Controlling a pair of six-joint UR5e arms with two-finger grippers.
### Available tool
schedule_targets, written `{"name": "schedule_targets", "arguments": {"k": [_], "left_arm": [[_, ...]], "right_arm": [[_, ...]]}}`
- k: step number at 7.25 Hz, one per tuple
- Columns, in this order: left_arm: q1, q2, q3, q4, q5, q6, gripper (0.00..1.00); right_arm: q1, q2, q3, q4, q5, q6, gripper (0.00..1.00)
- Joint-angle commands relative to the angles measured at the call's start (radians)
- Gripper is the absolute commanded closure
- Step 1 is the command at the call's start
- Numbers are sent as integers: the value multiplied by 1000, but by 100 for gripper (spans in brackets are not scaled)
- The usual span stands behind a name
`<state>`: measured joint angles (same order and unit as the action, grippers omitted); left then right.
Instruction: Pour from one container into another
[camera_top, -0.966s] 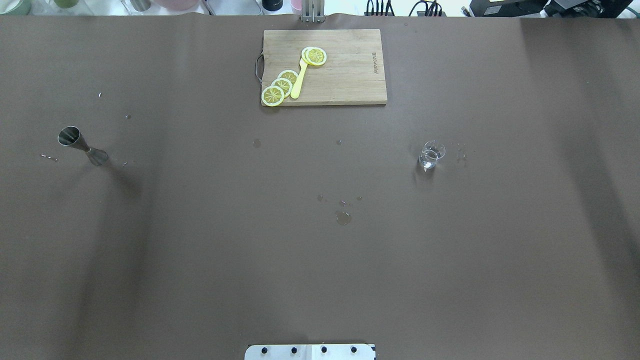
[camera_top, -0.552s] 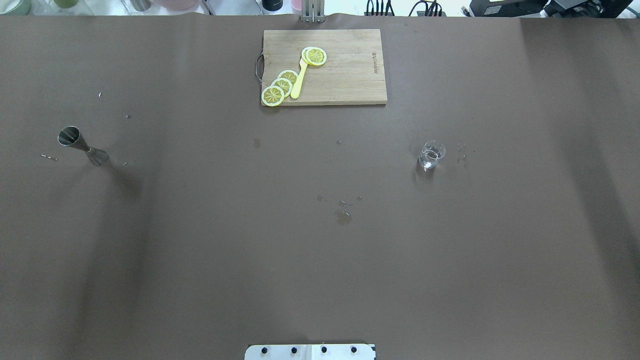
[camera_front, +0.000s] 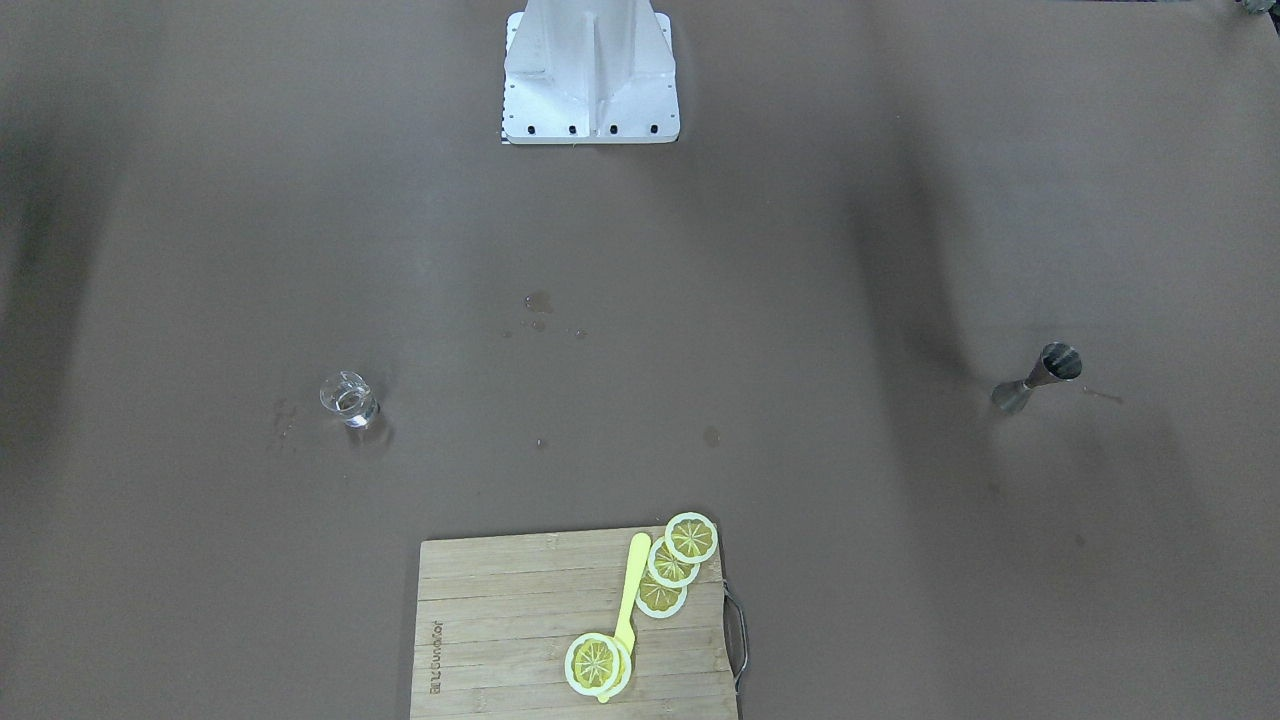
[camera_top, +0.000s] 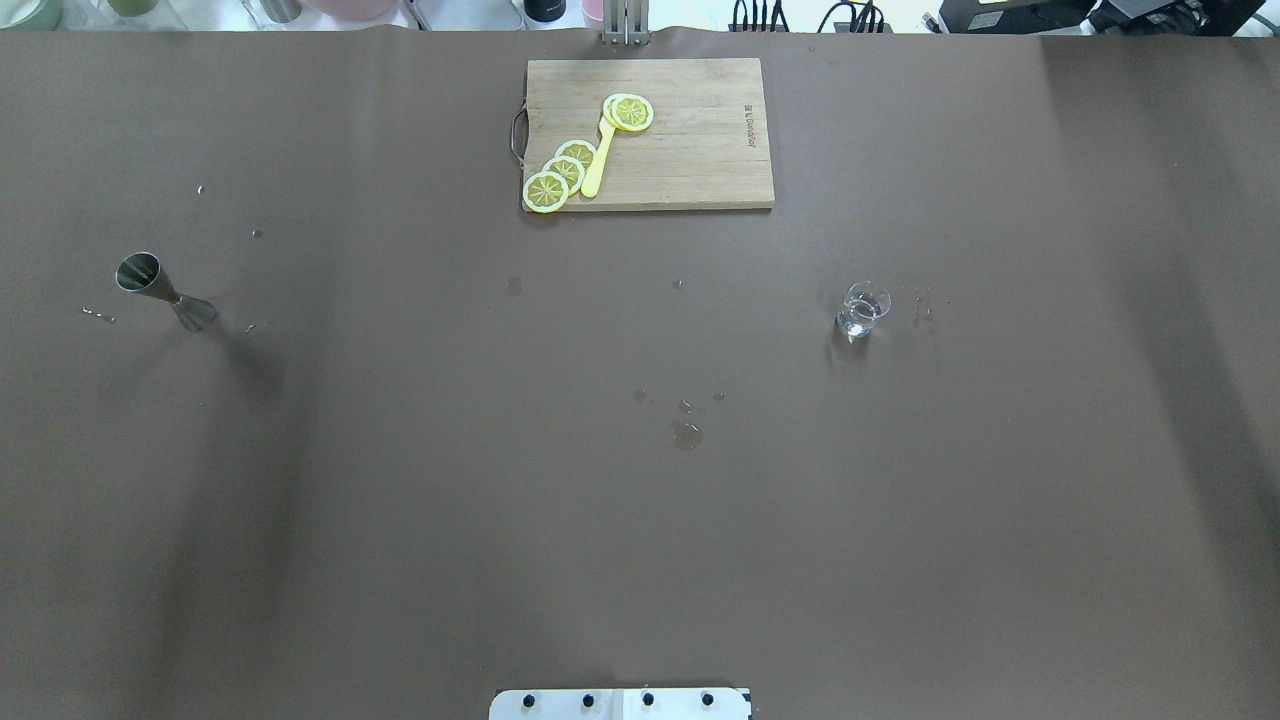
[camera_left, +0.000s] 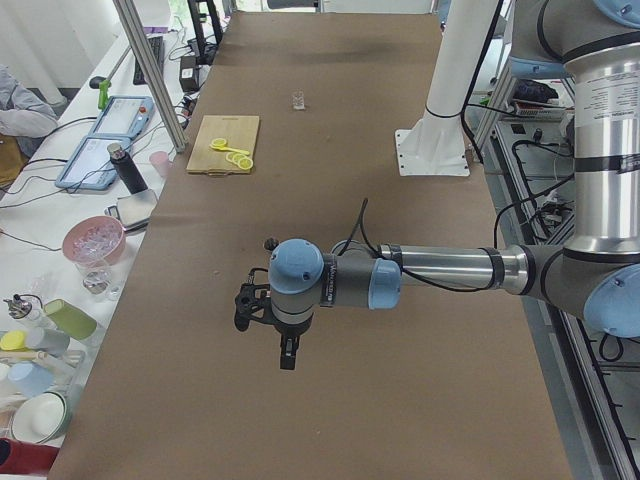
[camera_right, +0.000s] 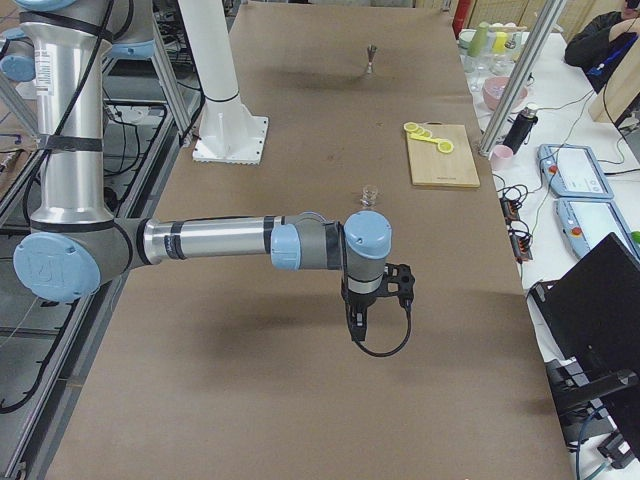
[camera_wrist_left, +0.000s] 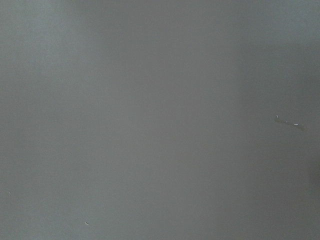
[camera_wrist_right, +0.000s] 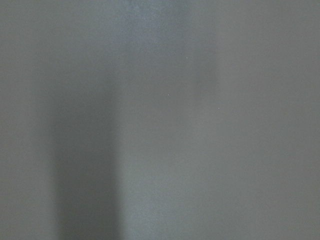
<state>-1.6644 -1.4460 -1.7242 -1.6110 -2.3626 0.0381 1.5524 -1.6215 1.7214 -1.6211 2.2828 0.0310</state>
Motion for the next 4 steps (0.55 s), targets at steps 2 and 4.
{"name": "schedule_targets", "arguments": {"k": [2, 4], "left_arm": [[-6, 9, -1, -35, 14, 3, 1], [6, -32, 52, -56, 92, -4, 1]], "right_arm": [[0, 0, -3, 1, 0, 0, 0], [0, 14, -2, 1, -11, 1, 0]]}}
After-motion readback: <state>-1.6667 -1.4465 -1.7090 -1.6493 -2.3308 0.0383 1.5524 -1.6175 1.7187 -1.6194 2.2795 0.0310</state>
